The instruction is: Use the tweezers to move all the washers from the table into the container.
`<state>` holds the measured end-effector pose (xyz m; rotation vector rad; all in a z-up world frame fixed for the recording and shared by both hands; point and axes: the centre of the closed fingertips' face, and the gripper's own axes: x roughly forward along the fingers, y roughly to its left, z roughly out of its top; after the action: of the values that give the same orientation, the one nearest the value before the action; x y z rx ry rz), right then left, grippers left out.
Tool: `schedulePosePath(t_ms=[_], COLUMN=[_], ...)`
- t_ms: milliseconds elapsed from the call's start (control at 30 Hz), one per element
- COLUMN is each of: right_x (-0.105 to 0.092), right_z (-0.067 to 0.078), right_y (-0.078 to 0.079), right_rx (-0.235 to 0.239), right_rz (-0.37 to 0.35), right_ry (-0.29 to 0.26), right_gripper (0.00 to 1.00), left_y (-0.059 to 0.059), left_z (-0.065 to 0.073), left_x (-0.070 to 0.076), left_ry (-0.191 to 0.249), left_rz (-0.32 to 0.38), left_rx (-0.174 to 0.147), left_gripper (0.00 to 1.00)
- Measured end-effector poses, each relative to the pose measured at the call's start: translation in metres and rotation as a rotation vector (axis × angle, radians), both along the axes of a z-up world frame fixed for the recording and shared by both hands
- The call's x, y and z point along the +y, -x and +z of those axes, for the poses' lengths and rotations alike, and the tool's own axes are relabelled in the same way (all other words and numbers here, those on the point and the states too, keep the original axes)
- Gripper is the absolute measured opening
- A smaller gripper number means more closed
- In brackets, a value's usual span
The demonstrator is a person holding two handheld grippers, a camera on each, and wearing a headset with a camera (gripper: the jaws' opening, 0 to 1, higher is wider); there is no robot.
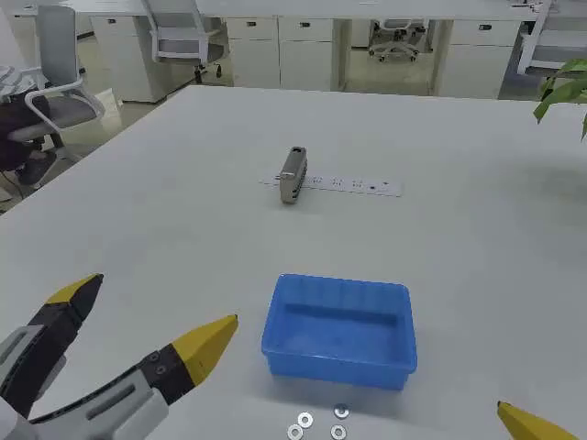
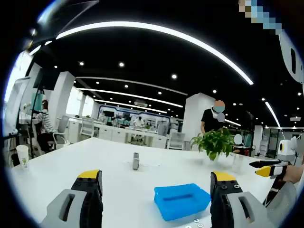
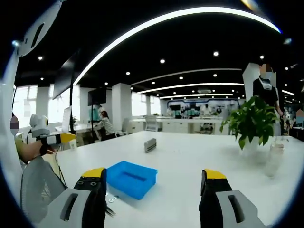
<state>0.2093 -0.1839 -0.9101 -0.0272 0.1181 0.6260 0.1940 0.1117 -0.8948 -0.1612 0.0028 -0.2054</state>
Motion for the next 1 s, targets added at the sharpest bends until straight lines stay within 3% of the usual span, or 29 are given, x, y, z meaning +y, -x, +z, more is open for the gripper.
schedulePosePath(t_ms=[733,800,833,933,967,1000], right_x=[0.001,-0.001,-0.018,-0.020,-0.013,-0.013], right_z=[0.003,0.001,-0.016,-0.020,-0.008,-0.009], right_y=[-0.001,0.000,0.001,-0.003,-0.006,-0.004], right_rx=[-0.005,-0.002,0.047,0.039,-0.008,0.002], right_rz=[-0.005,-0.005,-0.046,-0.036,-0.026,-0.029], right_ry=[0.003,0.002,0.055,0.046,0.007,0.017], right_gripper=[0.80,0.80,0.80,0.80,0.80,0.80], left_y=[0.001,0.001,0.001,0.001,0.001,0.001], left_z=[0.002,0.002,0.002,0.002,0.002,0.002], left_x=[0.002,0.002,0.002,0.002,0.002,0.001], left_ry=[0.006,0.006,0.008,0.007,0.007,0.008], left_rz=[0.002,0.004,0.004,0.004,0.003,0.002], left_rx=[-0.011,-0.011,-0.011,-0.011,-0.012,-0.011], left_gripper=[0.96,0.96,0.96,0.96,0.96,0.96])
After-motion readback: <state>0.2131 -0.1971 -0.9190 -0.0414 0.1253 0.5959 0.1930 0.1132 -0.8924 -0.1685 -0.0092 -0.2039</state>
